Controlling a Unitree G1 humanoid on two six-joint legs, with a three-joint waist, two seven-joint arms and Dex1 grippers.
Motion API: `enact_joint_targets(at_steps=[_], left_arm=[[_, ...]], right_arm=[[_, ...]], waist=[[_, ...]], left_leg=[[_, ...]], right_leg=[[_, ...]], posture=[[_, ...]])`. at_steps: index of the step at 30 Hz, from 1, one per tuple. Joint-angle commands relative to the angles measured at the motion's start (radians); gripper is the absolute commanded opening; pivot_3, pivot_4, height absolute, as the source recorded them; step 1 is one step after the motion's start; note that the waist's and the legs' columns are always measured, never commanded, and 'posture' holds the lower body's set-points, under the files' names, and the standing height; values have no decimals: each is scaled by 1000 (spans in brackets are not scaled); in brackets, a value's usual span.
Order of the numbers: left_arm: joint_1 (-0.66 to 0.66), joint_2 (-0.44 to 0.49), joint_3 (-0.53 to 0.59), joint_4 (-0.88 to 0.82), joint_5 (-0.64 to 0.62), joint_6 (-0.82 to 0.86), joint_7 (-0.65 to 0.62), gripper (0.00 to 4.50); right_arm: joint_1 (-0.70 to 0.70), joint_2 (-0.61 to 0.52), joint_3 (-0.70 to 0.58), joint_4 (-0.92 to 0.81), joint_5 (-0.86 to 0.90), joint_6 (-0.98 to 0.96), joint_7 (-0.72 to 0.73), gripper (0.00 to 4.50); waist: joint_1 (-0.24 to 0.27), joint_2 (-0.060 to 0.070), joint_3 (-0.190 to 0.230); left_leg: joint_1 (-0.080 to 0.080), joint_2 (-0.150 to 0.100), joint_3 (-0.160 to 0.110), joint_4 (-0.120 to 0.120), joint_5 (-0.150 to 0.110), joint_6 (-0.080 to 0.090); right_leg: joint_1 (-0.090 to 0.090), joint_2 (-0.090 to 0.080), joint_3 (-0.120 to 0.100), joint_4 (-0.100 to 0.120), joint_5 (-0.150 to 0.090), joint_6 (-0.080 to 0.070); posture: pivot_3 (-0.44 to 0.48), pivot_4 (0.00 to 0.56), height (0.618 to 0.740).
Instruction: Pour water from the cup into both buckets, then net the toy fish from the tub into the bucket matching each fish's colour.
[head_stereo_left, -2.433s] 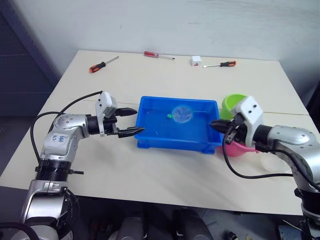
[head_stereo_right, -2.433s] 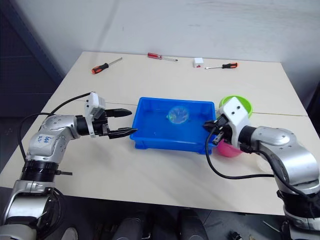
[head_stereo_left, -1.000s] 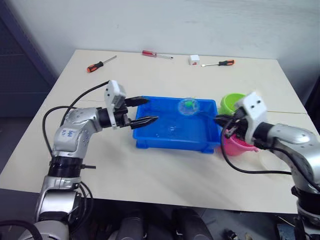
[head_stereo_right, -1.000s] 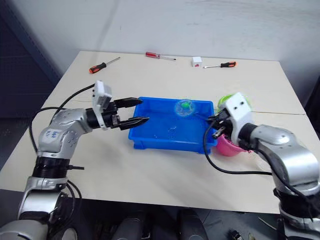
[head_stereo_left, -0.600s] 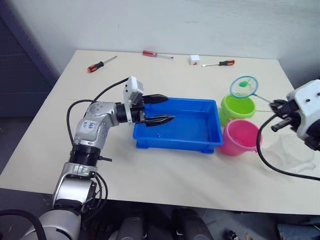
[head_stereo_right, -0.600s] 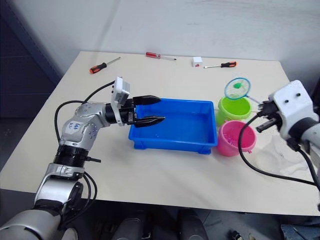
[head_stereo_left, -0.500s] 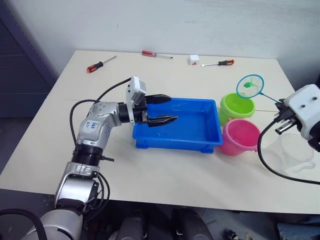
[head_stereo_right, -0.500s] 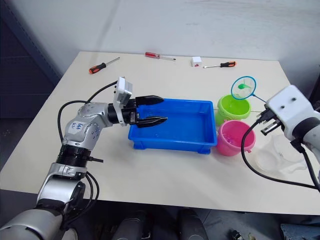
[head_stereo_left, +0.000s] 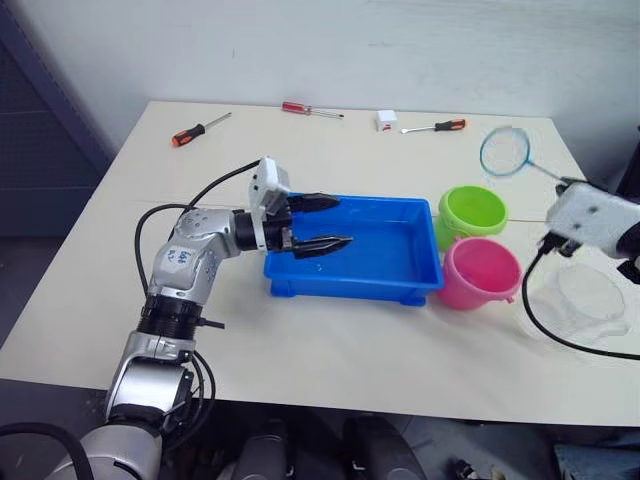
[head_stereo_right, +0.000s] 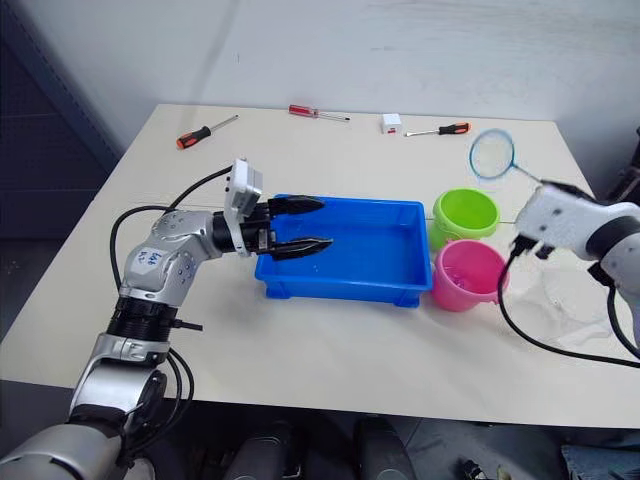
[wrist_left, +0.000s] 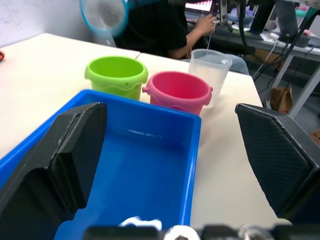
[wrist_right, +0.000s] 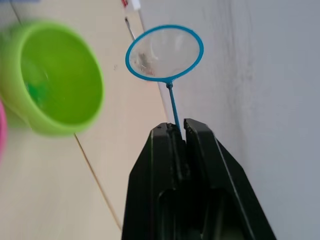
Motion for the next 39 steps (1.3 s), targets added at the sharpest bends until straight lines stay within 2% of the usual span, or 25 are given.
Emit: enact_joint_targets(at_steps=[1,5,8,10,13,18,20,21,23,25,26,29,32,35,39], left_arm=[[55,91,26,-138,-72,81,-79,4432],[177,247,55,-276,-127,164,-150,4432],[266,313,71,-329,-110,163,-137,4432],[341,342,90,-363,-97,160,-113,4432],[417,369,104,-399,-84,151,-83,4432],[510,380,120,-427,-57,123,-27,4432],[525,376,130,-439,-63,127,-5,4432],[528,370,136,-443,-67,130,11,4500],[533,367,147,-449,-74,131,32,4500],[528,363,164,-444,-92,144,45,4500],[518,360,179,-432,-110,157,49,4500],[493,352,207,-404,-144,182,60,4500],[440,350,237,-312,-147,183,73,4500],[370,347,257,-205,-129,148,73,4500],[327,348,242,-139,-98,100,55,4500]], right_arm=[[0,41,-109,-189,343,209,136,0],[74,81,-141,-319,653,376,249,0],[162,70,-65,-371,666,355,342,0],[199,85,29,-383,619,305,373,0],[228,107,154,-365,515,205,403,0],[221,131,389,-201,227,-35,424,0],[206,142,439,-147,156,-98,419,0],[198,146,460,-120,125,-123,420,842],[183,163,479,-70,67,-181,396,1529],[177,180,451,-64,78,-177,375,2447],[193,176,403,-94,113,-142,366,3041],[248,167,287,-175,199,-57,350,4399],[398,200,29,-278,358,55,315,4460],[551,269,-282,-255,460,117,270,4460],[676,303,-484,-243,478,134,262,4460]], waist=[[0,0,0],[2,0,0],[4,0,0],[5,0,0],[2,0,0],[1,0,0],[1,0,0],[1,0,0],[1,0,0],[1,0,0],[1,0,0],[3,0,0],[20,0,0],[30,0,-1],[25,-1,-1]], left_leg=[[0,0,0,-1,0,0],[0,0,-2,-1,0,0],[5,0,-2,-2,-2,4],[9,0,-2,-3,-6,10],[15,0,-2,-6,-8,11],[16,0,-2,-7,-8,10],[16,0,-2,-8,-8,10],[16,0,-2,-9,-7,10],[17,0,-2,-10,-7,9],[17,0,-2,-10,-7,9],[17,0,-2,-10,-7,8],[17,0,-2,-12,-6,8],[17,0,-3,-13,-6,8],[17,0,-3,-15,-6,8],[17,-1,-2,-16,-6,8]], right_leg=[[0,0,0,0,0,0],[1,-1,-1,-2,0,0],[7,-2,-1,-10,0,0],[12,-3,-1,-13,0,0],[19,-3,-1,-18,0,0],[19,-3,-1,-18,0,0],[19,-3,-1,-18,0,-1],[19,-3,-1,-18,0,-1],[18,-3,-1,-18,-1,-1],[18,-3,-2,-18,-1,-1],[18,-3,-2,-17,-1,-1],[18,-3,-2,-17,-1,-1],[18,-3,-3,-18,-1,-1],[20,-3,-4,-18,-1,-1],[21,-3,-3,-19,0,-1]], posture=[[0,150,740],[0,150,740],[0,150,740],[0,150,740],[0,150,740],[0,150,740],[0,150,740],[0,150,740],[0,150,740],[0,150,740],[0,150,740],[0,150,740],[0,150,740],[0,150,740],[0,150,740]])
